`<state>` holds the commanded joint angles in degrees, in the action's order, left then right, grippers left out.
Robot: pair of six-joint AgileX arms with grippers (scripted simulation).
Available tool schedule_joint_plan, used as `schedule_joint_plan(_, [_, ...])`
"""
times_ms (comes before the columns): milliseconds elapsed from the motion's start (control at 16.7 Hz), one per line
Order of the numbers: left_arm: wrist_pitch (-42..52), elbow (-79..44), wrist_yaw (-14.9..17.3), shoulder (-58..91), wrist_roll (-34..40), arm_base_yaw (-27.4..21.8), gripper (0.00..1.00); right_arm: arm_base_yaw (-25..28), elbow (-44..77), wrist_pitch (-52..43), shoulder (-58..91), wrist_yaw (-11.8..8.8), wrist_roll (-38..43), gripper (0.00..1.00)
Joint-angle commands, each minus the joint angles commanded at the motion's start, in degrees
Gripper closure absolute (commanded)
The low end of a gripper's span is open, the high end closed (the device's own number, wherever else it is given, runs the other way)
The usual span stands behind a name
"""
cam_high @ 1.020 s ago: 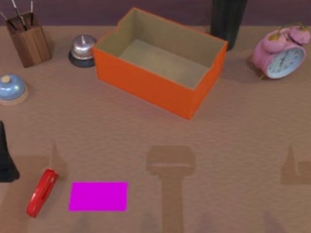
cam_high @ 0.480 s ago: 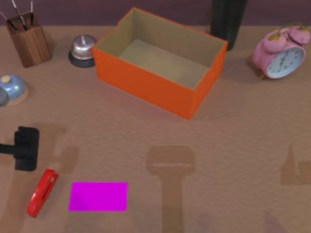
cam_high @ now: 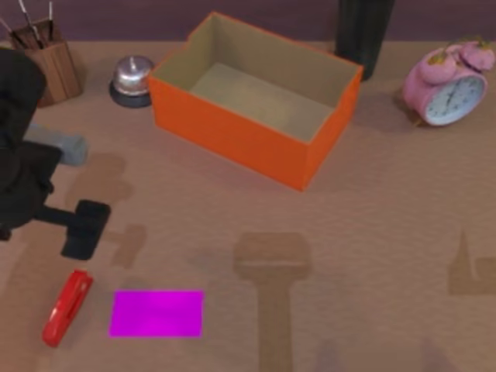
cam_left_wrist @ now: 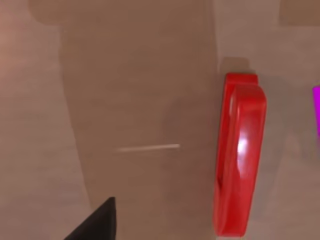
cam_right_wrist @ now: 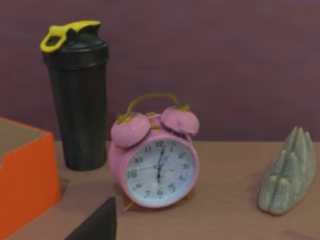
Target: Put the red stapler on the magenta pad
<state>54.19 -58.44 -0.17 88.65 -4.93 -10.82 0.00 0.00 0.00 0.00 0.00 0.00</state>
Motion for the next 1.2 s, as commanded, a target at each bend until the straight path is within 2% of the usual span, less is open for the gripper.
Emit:
schedule_joint_plan(240, [3.91,-5.28,0.12,6.76,-0.26,-0.78,0.00,0.00,0.00,0.00,0.00,0.00,0.00,0.00])
schedule_joint_plan(660, [3.08,-4.81,0.12,7.37,-0.33,-0.59,0.00,0.00,0.00,0.00,0.00,0.00,0.00,0.00])
schedule_joint_plan(1200, [-18.03,5.83,0.16,17.61,-0.61,-0.66,0.00,0.00,0.00,0.00,0.00,0.00,0.00,0.00])
